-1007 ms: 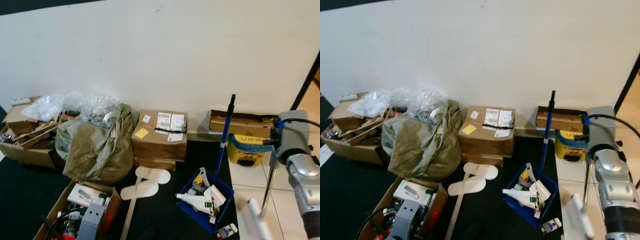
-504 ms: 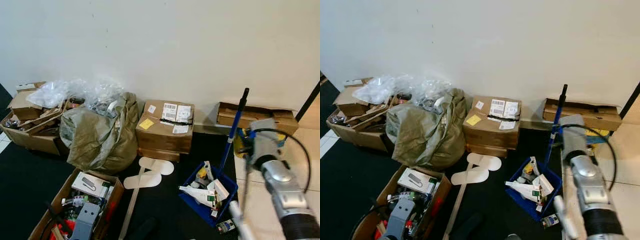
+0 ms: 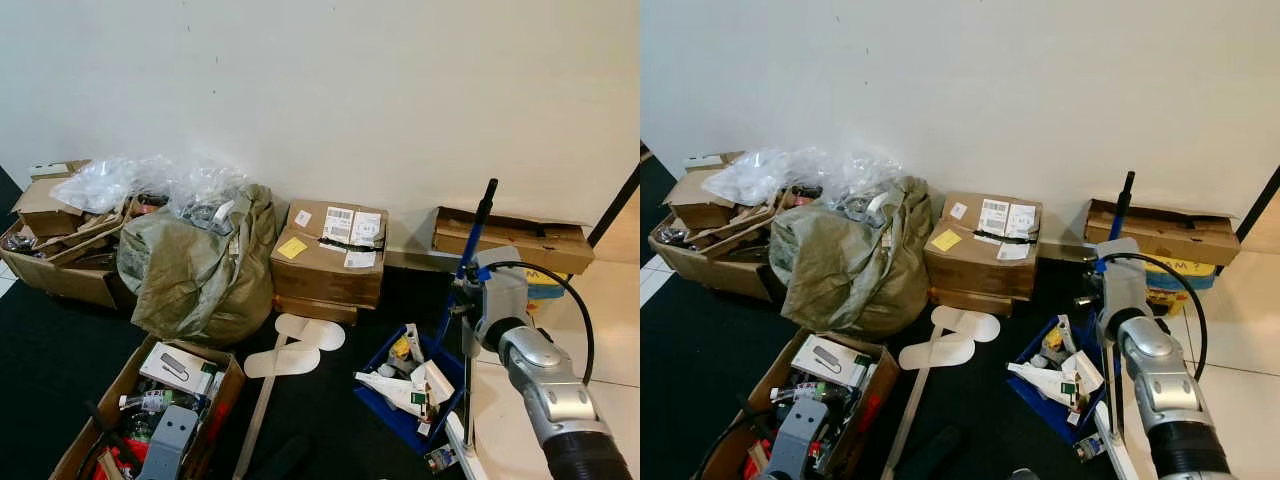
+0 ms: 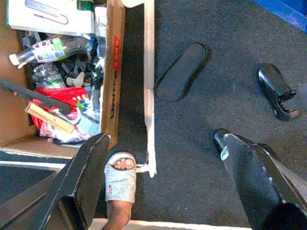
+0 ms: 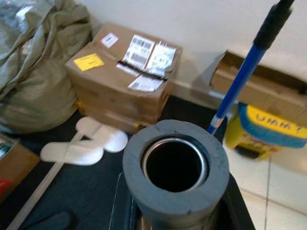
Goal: Sweep floor
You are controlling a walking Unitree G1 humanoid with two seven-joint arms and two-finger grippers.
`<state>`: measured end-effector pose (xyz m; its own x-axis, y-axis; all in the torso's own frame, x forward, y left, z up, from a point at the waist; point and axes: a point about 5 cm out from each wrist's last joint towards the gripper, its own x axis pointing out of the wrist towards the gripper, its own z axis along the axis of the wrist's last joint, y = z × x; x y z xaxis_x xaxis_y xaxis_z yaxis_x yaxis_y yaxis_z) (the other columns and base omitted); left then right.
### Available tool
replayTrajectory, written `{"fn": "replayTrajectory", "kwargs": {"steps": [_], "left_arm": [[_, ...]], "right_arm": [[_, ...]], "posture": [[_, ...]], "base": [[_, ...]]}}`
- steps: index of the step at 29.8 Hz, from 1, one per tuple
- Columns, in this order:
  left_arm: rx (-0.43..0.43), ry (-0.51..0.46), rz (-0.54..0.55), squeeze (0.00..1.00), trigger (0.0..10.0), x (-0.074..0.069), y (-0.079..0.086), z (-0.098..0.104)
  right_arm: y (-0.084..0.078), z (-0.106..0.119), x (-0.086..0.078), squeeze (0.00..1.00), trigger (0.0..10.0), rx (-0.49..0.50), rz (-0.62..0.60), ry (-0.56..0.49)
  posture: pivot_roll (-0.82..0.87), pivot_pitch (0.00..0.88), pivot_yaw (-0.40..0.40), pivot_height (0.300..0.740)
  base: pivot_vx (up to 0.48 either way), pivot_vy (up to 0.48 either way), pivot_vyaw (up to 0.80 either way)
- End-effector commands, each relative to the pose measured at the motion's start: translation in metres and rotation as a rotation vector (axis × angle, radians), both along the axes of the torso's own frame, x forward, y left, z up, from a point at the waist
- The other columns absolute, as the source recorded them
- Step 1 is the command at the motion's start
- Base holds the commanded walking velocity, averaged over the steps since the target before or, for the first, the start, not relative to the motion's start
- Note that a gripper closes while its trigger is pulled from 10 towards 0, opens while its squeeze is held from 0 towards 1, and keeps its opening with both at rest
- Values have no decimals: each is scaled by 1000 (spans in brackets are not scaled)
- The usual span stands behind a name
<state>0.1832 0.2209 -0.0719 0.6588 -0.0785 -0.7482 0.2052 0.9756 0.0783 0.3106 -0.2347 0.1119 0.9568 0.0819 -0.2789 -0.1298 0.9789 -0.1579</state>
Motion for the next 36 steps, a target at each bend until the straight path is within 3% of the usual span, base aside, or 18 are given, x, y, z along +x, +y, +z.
{"fn": "replayTrajectory", "kwargs": {"steps": [1, 10, 36], "left_arm": [[25, 22, 8, 0, 10000, -7, 11, -1], [19, 21, 8, 0, 10000, -5, 9, -1], [19, 32, -4, 0, 10000, -6, 6, -2]], "right_arm": [[16, -12, -4, 0, 10000, 168, 65, 62], [4, 2, -5, 0, 10000, 242, -3, 112], [-13, 32, -25, 0, 10000, 162, 20, 243]], "posture": [[-93, 128, 128, 740], [-100, 126, 128, 740], [-121, 112, 118, 740]], "base": [[0, 0, 0], [0, 0, 0], [0, 0, 0]]}}
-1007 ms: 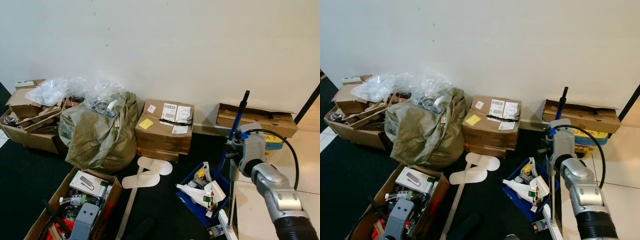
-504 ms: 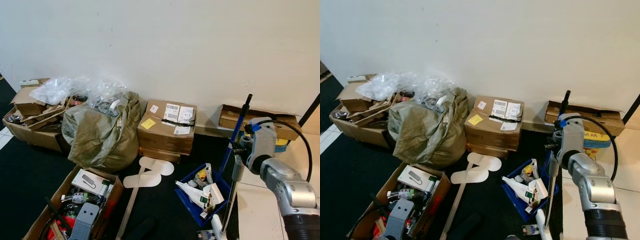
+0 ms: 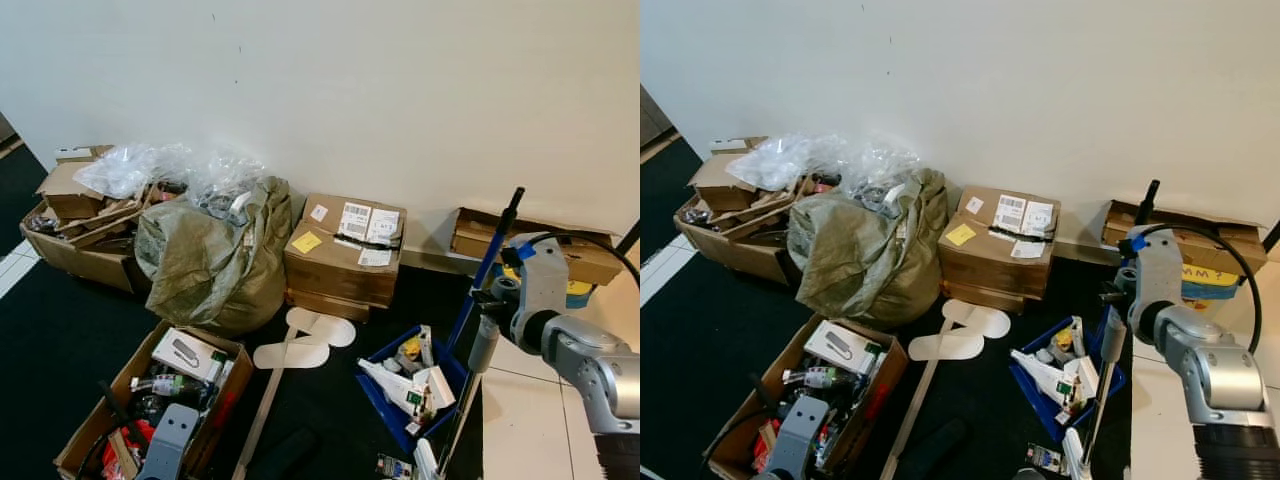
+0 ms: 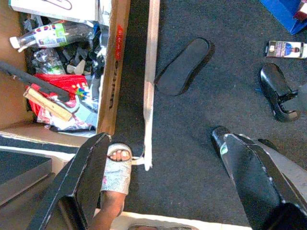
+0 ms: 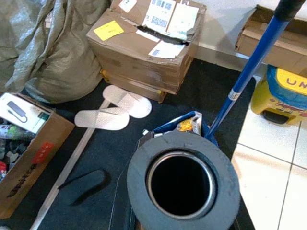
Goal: Sweep floor
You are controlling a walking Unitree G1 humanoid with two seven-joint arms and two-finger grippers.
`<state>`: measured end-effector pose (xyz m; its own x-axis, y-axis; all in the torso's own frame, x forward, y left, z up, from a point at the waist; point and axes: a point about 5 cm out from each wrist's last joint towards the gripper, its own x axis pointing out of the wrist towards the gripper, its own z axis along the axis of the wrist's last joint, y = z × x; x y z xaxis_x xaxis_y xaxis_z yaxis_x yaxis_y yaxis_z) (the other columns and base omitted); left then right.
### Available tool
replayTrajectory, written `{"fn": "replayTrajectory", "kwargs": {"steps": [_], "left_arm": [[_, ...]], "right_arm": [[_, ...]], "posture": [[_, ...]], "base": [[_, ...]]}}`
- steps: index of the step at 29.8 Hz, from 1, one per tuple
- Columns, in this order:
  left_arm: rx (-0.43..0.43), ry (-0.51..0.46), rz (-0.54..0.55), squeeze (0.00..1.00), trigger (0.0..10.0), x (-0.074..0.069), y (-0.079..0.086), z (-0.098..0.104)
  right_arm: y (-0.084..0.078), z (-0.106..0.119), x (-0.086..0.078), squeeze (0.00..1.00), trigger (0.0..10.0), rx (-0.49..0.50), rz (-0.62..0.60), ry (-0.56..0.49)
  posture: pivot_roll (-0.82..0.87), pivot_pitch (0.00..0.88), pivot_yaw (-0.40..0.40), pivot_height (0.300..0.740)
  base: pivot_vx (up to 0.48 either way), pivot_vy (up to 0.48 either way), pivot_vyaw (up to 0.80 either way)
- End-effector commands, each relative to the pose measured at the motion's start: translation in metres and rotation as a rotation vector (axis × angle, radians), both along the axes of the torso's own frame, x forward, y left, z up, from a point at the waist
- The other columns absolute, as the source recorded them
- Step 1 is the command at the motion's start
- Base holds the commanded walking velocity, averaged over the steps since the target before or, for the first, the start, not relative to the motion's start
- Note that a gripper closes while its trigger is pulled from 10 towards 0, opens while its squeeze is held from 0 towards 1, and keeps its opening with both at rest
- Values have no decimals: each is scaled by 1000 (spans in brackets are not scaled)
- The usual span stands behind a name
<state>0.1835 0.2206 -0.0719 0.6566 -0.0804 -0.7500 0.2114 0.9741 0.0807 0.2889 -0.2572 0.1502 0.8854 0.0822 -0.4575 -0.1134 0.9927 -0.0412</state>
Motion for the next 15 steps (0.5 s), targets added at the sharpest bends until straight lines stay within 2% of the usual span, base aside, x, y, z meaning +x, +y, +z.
{"fn": "replayTrajectory", "kwargs": {"steps": [1, 4, 6, 9, 15], "left_arm": [[17, 30, 2, 0, 10000, -6, 6, -2], [11, 28, 1, 0, 10000, -6, 4, -2], [11, 28, 1, 0, 10000, -6, 4, -2], [8, 32, 2, 0, 10000, -7, 3, -4], [9, 40, 6, 0, 10000, -10, 3, -5]], "right_arm": [[9, -7, -3, 0, 10000, 75, 51, 37], [16, -2, -3, 0, 10000, 129, 72, 35], [16, -2, -3, 0, 10000, 129, 72, 35], [20, 2, -10, 0, 10000, 162, 124, 76], [16, 4, -17, 0, 10000, 149, 140, 106]], "posture": [[-121, 112, 118, 740], [-120, 116, 117, 740], [-120, 116, 117, 740], [-125, 122, 115, 740], [-132, 126, 114, 740]], "base": [[0, 0, 0], [0, 0, 0], [0, 0, 0], [0, 0, 0], [0, 0, 0]]}}
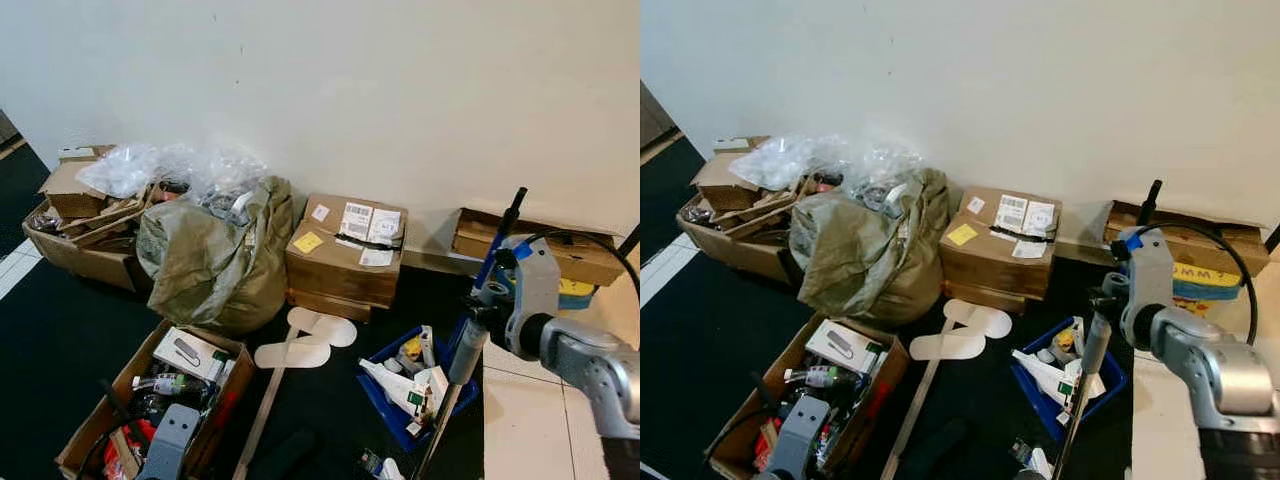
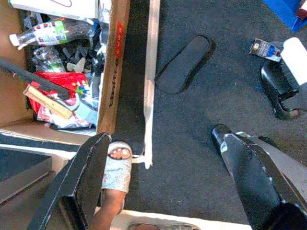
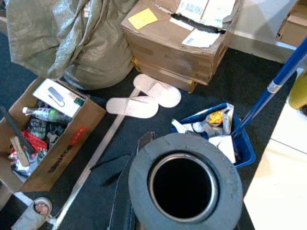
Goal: Sweep floor
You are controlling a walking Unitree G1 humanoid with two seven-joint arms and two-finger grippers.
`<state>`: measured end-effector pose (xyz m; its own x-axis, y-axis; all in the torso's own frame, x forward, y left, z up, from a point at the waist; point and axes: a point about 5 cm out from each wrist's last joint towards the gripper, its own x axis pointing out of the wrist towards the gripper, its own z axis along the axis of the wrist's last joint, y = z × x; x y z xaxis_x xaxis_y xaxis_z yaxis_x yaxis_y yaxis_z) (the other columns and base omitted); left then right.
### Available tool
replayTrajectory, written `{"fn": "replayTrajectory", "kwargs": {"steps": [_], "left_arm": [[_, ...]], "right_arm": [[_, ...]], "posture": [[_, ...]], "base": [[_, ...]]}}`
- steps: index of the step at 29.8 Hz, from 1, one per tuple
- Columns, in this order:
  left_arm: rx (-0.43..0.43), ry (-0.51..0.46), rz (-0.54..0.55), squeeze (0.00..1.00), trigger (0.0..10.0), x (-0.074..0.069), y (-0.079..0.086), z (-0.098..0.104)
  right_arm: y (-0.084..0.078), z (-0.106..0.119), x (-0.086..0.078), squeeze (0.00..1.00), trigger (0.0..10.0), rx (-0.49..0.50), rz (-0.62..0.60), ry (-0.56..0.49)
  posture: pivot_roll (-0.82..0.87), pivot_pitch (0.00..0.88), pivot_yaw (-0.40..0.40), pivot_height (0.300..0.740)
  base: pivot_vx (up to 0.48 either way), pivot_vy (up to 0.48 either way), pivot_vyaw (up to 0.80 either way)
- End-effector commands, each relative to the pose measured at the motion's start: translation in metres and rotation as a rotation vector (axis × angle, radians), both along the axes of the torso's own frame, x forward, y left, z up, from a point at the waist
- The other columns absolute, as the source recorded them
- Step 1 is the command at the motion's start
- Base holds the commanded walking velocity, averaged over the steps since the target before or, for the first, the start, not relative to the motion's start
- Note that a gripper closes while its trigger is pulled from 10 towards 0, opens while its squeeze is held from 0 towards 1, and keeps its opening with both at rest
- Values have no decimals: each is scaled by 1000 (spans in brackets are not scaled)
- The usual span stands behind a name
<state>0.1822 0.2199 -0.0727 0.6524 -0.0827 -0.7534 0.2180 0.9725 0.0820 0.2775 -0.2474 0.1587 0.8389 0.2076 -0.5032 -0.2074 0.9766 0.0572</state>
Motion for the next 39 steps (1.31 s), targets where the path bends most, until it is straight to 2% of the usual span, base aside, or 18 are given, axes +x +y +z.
{"fn": "replayTrajectory", "kwargs": {"steps": [1, 6, 8, 10, 11, 12, 14, 15, 16, 18, 29, 30, 32, 35, 39], "left_arm": [[7, 35, 12, 0, 10000, -9, 4, -4], [6, 39, 11, 0, 10000, -10, 3, -5], [5, 40, 6, 0, 10000, -10, 2, -5], [5, 40, 6, 0, 10000, -10, 2, -5], [5, 40, 4, 0, 10000, -10, 2, -5], [6, 40, 2, 0, 10000, -10, 1, -5], [6, 40, 2, 0, 10000, -10, 1, -5], [7, 40, 0, 0, 10000, -10, 1, -5], [7, 40, 0, 0, 10000, -10, 1, -5], [5, 41, -1, 0, 10000, -10, 0, -5], [1, 47, -2, 0, 10000, -12, -2, -7], [1, 49, 3, 0, 10000, -13, -2, -7], [1, 49, 3, 0, 10000, -13, -2, -7], [0, 51, 7, 0, 10000, -16, 0, -8], [1, 55, 5, 0, 10000, -19, 1, -9]], "right_arm": [[6, -5, -5, 0, 10000, 60, 43, 40], [7, -3, -3, 0, 10000, 45, 37, 11], [8, 11, 9, 0, 10000, 11, 23, -111], [8, 11, 9, 0, 10000, 11, 23, -111], [9, 17, 13, 0, 10000, -1, 28, -162], [13, 27, 18, 0, 10000, 23, 51, -227], [13, 27, 18, 0, 10000, 23, 51, -227], [18, 37, 20, 0, 10000, 60, 82, -279], [18, 37, 20, 0, 10000, 60, 82, -279], [29, 47, 20, 0, 10000, 144, 133, -331], [30, 44, 21, 0, 10000, 199, 153, -310], [36, 36, 24, 0, 10000, 237, 164, -271], [36, 36, 24, 0, 10000, 237, 164, -271], [52, 15, 24, 0, 10000, 264, 200, -208], [63, 6, 22, 0, 10000, 311, 231, -212]], "posture": [[-132, 126, 114, 740], [-133, 122, 111, 740], [-132, 108, 105, 740], [-132, 108, 105, 740], [-132, 108, 105, 740], [-134, 105, 106, 740], [-134, 105, 106, 740], [-134, 103, 106, 740], [-134, 103, 106, 740], [-130, 103, 102, 740], [-130, 108, 100, 740], [-125, 117, 96, 740], [-125, 117, 96, 740], [-120, 135, 96, 740], [-116, 145, 98, 740]], "base": [[0, 0, 0], [0, 0, 0], [0, 0, 0], [0, 0, 0], [0, 0, 0], [0, 0, 0], [0, 0, 0], [0, 0, 0], [0, 0, 0], [0, 0, 0], [0, 0, 0], [0, 0, 0], [0, 0, 0], [0, 0, 0], [0, 0, 0]]}}
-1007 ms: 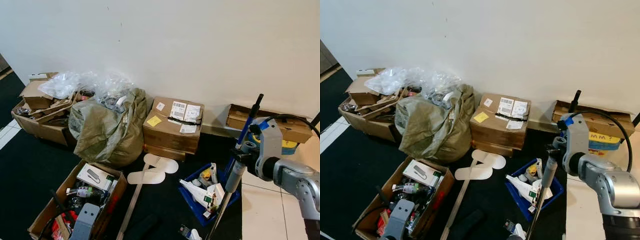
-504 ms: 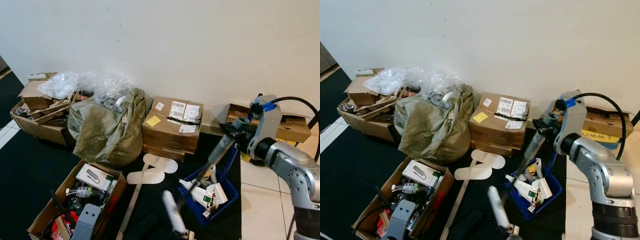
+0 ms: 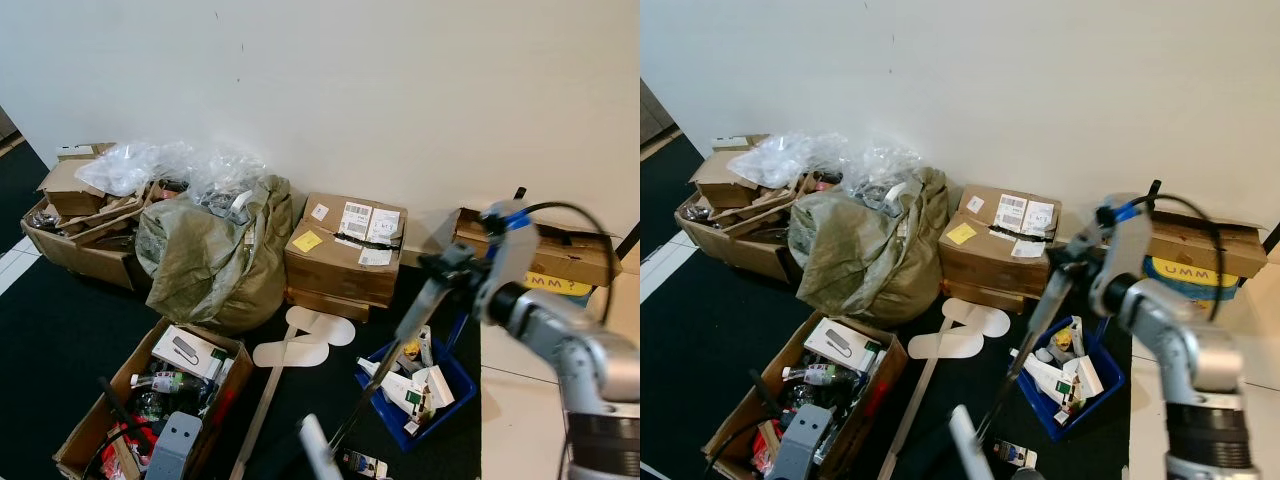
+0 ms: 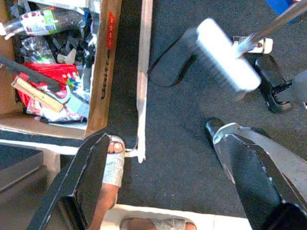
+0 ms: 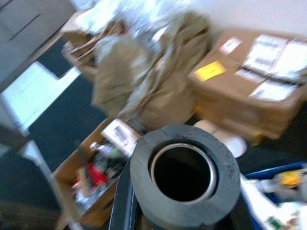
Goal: Sweep floor
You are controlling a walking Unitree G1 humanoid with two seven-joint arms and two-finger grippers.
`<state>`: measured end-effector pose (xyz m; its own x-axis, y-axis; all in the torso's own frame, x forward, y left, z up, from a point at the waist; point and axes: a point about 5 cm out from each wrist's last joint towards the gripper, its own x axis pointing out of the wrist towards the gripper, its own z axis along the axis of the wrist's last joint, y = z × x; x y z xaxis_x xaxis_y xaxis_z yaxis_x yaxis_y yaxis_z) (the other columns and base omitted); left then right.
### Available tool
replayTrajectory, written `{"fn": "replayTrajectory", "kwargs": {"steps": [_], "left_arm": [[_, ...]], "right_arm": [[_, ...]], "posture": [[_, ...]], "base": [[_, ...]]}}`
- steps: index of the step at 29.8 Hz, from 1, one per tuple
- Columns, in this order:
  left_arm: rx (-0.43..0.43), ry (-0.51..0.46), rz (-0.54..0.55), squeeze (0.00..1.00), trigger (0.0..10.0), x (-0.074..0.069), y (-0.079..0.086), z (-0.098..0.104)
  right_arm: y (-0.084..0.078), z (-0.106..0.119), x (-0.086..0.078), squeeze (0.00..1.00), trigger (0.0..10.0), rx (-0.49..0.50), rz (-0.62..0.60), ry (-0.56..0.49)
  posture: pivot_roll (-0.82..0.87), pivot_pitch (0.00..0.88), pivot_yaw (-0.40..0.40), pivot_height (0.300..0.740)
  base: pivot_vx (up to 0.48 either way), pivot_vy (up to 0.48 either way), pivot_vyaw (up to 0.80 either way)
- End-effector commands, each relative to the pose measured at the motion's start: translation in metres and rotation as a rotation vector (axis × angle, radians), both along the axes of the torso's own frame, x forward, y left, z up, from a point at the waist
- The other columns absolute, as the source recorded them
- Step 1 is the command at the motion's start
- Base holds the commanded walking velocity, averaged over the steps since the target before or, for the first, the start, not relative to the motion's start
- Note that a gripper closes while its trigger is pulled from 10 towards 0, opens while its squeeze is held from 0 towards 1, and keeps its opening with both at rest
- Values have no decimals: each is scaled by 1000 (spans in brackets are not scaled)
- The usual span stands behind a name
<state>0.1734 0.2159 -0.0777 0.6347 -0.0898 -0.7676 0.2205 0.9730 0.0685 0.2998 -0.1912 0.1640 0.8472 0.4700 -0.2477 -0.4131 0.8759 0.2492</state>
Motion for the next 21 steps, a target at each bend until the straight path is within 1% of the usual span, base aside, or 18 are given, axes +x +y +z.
{"fn": "replayTrajectory", "kwargs": {"steps": [1, 2, 3, 4, 5, 6, 7, 9, 10, 11, 12, 13, 14, 16, 17, 18, 19, 21], "left_arm": [[11, 35, 5, 0, 10000, -12, 6, -4], [11, 35, 5, 0, 10000, -12, 6, -4], [13, 41, 4, 0, 10000, -15, 7, -5], [15, 46, 3, 0, 10000, -19, 9, -6], [15, 46, 3, 0, 10000, -19, 9, -6], [17, 50, 2, 0, 10000, -22, 11, -6], [17, 50, 2, 0, 10000, -22, 11, -6], [21, 56, 2, 0, 10000, -27, 15, -7], [21, 56, 2, 0, 10000, -27, 15, -7], [24, 59, 2, 0, 10000, -29, 17, -7], [27, 61, 1, 0, 10000, -31, 19, -8], [28, 63, -1, 0, 10000, -33, 20, -8], [28, 63, -1, 0, 10000, -33, 20, -8], [30, 62, -2, 0, 10000, -34, 22, -7], [30, 62, -2, 0, 10000, -34, 22, -7], [30, 60, -2, 0, 10000, -33, 22, -7], [30, 60, -2, 0, 10000, -33, 22, -7], [30, 54, -3, 0, 10000, -32, 23, -6]], "right_arm": [[13, -4, -1, 0, 10000, 56, 55, -39], [13, -4, -1, 0, 10000, 56, 55, -39], [17, -10, -2, 0, 10000, 64, 55, -41], [20, -17, -3, 0, 10000, 47, 53, -30], [20, -17, -3, 0, 10000, 47, 53, -30], [21, -24, -6, 0, 10000, -6, 58, -13], [21, -24, -6, 0, 10000, -6, 58, -13], [22, -33, -10, 0, 10000, -108, 78, 13], [22, -33, -10, 0, 10000, -108, 78, 13], [22, -37, -12, 0, 10000, -169, 104, 16], [22, -39, -12, 0, 10000, -227, 130, 5], [22, -40, -13, 0, 10000, -264, 148, -6], [22, -40, -13, 0, 10000, -264, 148, -6], [24, -36, -11, 0, 10000, -298, 169, -49], [24, -36, -11, 0, 10000, -298, 169, -49], [24, -35, -9, 0, 10000, -333, 180, -81], [24, -35, -9, 0, 10000, -333, 180, -81], [26, -28, -4, 0, 10000, -373, 190, -163]], "posture": [[-108, 157, 97, 740], [-108, 157, 97, 740], [-101, 173, 100, 740], [-97, 183, 102, 740], [-97, 183, 102, 740], [-91, 199, 101, 740], [-91, 199, 101, 740], [-85, 217, 104, 740], [-85, 217, 104, 740], [-79, 231, 107, 740], [-76, 240, 108, 740], [-75, 243, 109, 740], [-75, 243, 109, 740], [-68, 253, 110, 740], [-68, 253, 110, 740], [-64, 257, 110, 740], [-64, 257, 110, 740], [-64, 258, 112, 740]], "base": [[0, 0, 0], [0, 0, 0], [0, 0, 0], [0, 0, 0], [0, 0, 0], [0, 0, 0], [0, 0, 0], [0, 0, 0], [0, 0, 0], [0, 0, 0], [0, 0, 0], [0, 0, 0], [0, 0, 0], [0, 0, 0], [0, 0, 0], [0, 0, 0], [0, 0, 0], [0, 0, 0]]}}
